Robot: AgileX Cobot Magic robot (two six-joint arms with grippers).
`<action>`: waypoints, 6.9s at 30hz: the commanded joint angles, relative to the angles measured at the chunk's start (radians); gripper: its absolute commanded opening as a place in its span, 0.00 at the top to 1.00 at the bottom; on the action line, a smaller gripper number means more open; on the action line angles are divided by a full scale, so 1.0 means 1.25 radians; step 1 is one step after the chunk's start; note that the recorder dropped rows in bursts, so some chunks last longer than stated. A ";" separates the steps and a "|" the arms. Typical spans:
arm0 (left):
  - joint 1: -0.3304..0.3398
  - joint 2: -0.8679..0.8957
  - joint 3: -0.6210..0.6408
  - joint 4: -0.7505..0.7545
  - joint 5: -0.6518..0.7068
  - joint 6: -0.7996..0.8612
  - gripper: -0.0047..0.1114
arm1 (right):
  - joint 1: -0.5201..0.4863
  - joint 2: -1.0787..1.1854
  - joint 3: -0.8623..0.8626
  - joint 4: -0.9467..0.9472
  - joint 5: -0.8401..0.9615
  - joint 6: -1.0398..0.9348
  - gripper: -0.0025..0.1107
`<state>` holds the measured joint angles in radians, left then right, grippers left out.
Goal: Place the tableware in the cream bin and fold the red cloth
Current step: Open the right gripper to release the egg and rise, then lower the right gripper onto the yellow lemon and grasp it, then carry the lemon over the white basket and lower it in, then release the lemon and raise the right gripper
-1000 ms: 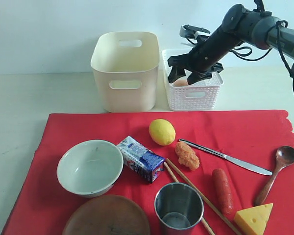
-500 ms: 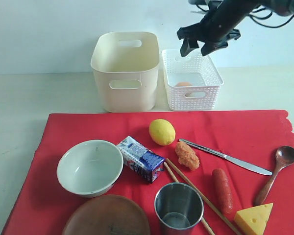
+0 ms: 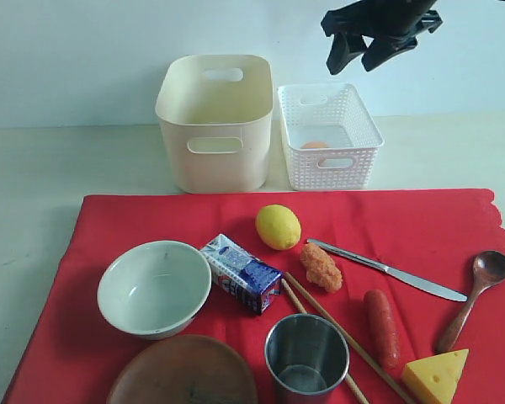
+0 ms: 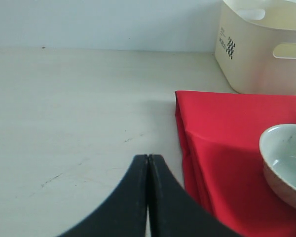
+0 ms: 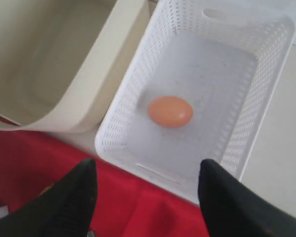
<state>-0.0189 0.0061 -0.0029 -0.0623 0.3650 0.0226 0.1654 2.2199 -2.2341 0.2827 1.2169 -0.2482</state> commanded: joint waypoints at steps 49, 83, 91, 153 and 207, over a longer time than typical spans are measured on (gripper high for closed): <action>0.002 -0.005 0.002 0.001 -0.010 -0.001 0.96 | 0.310 -0.127 0.554 -0.130 -0.239 0.028 0.38; 0.002 -0.005 0.002 0.001 -0.010 -0.001 0.96 | 0.310 -0.032 0.554 -0.247 -0.365 0.111 0.95; 0.002 -0.005 0.002 0.001 -0.010 -0.001 0.96 | 0.310 -0.073 0.554 -0.245 -0.365 0.111 0.98; 0.002 -0.005 0.002 0.001 -0.010 -0.001 0.96 | 0.076 0.105 0.075 -0.238 -0.405 0.050 0.98; 0.002 -0.005 0.002 0.001 -0.010 -0.001 0.96 | 0.055 0.190 -0.119 -0.251 -0.184 0.053 0.42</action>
<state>-0.0189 0.0061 -0.0029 -0.0623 0.3650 0.0226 0.2375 2.4838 -2.3733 -0.0250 0.9488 -0.1760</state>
